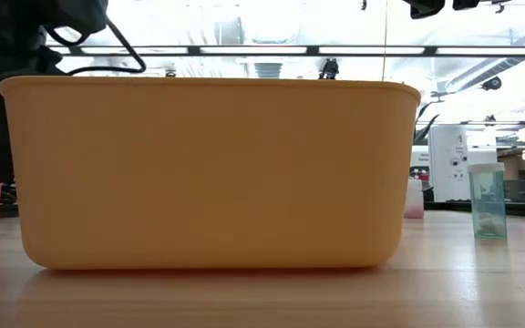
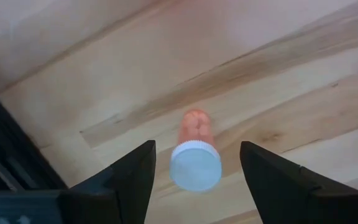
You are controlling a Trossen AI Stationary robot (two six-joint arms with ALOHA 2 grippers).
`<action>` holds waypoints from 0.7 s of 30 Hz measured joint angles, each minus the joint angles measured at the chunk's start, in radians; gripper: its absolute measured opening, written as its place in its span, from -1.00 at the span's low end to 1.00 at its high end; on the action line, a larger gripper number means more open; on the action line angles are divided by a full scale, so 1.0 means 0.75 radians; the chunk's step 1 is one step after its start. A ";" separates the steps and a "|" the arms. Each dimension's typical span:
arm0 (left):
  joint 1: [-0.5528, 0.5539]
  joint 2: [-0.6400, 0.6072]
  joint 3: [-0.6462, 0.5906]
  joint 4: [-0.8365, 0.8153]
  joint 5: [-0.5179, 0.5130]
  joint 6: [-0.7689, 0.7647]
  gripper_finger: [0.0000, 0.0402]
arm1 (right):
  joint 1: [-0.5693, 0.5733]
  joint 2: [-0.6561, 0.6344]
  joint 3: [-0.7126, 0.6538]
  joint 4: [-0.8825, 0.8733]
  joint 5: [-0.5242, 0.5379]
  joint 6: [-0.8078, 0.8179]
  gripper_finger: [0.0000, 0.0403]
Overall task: Pick and place medicine bottles into bin by pill shape (circle, oval)
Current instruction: Put the pink tablet bottle into the yellow bin
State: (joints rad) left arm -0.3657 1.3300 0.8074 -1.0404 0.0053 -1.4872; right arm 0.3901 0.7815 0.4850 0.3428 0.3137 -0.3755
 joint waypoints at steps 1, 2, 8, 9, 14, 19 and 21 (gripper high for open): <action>-0.002 0.000 -0.004 0.009 0.008 0.001 0.07 | 0.000 0.000 0.000 0.000 0.000 0.000 -0.12; -0.004 0.000 -0.008 0.018 0.013 0.001 0.04 | 0.000 0.000 0.000 -0.001 0.000 0.000 -0.12; -0.006 0.000 -0.010 0.019 0.036 0.000 -0.22 | 0.000 0.000 0.000 -0.002 0.001 0.000 -0.12; -0.005 0.000 -0.009 0.021 0.036 0.000 -0.28 | 0.000 0.000 0.000 -0.002 0.001 0.000 -0.12; -0.005 0.001 -0.008 0.019 0.038 0.000 -0.49 | 0.000 0.000 0.000 -0.002 0.002 0.000 -0.12; -0.004 0.002 0.000 0.008 0.064 0.001 -0.53 | 0.000 0.000 0.000 -0.002 0.002 0.000 -0.12; -0.004 0.002 0.027 0.010 0.081 0.002 -0.51 | 0.000 0.000 0.000 -0.003 0.002 0.000 -0.12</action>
State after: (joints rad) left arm -0.3687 1.3312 0.8276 -1.0332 0.0659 -1.4854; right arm 0.3901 0.7815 0.4850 0.3408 0.3149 -0.3752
